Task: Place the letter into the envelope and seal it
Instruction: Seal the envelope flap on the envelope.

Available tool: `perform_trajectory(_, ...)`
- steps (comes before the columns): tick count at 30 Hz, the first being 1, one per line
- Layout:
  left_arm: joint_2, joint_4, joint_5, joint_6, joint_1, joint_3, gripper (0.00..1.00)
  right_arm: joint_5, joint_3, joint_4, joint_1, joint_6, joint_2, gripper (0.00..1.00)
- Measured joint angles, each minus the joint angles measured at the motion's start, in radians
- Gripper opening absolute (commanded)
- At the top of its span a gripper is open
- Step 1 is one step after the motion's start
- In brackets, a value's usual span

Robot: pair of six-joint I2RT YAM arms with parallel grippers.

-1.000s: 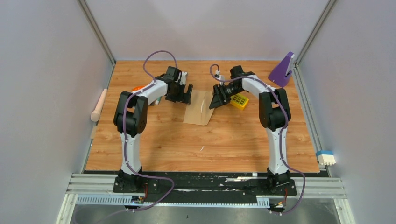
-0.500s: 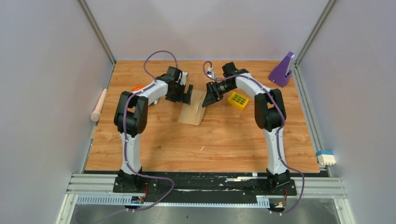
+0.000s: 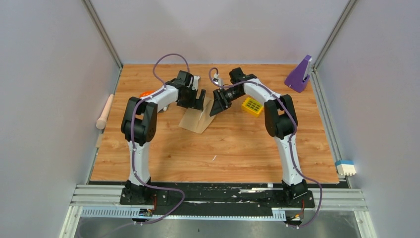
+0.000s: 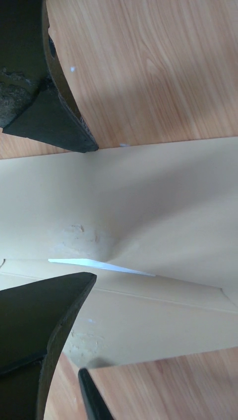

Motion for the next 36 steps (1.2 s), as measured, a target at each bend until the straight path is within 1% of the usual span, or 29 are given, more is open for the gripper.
perform_trajectory(6,-0.013,0.049,0.142,-0.030,0.061,-0.028,0.99,0.002,-0.008,-0.003,-0.006,-0.007,-0.006,0.74)
perform_trajectory(11,-0.031,0.083,0.214,-0.056,0.113,-0.071,0.97,0.003,-0.050,-0.007,-0.035,-0.012,-0.055,0.74)
perform_trajectory(16,-0.041,0.138,0.251,-0.081,0.129,-0.109,0.93,0.000,-0.156,0.003,-0.093,-0.017,-0.160,0.73)
perform_trajectory(20,-0.042,0.197,0.309,-0.109,0.144,-0.138,0.91,-0.017,-0.270,0.033,-0.122,-0.014,-0.203,0.72)
perform_trajectory(23,-0.042,0.262,0.379,-0.140,0.151,-0.169,0.91,-0.026,-0.345,0.049,-0.114,-0.013,-0.204,0.71)
perform_trajectory(27,-0.042,0.338,0.483,-0.172,0.152,-0.215,0.90,-0.038,-0.400,0.072,-0.085,-0.008,-0.204,0.71)
perform_trajectory(36,-0.038,0.449,0.621,-0.226,0.152,-0.286,0.90,-0.053,-0.415,0.138,-0.049,0.024,-0.204,0.72)
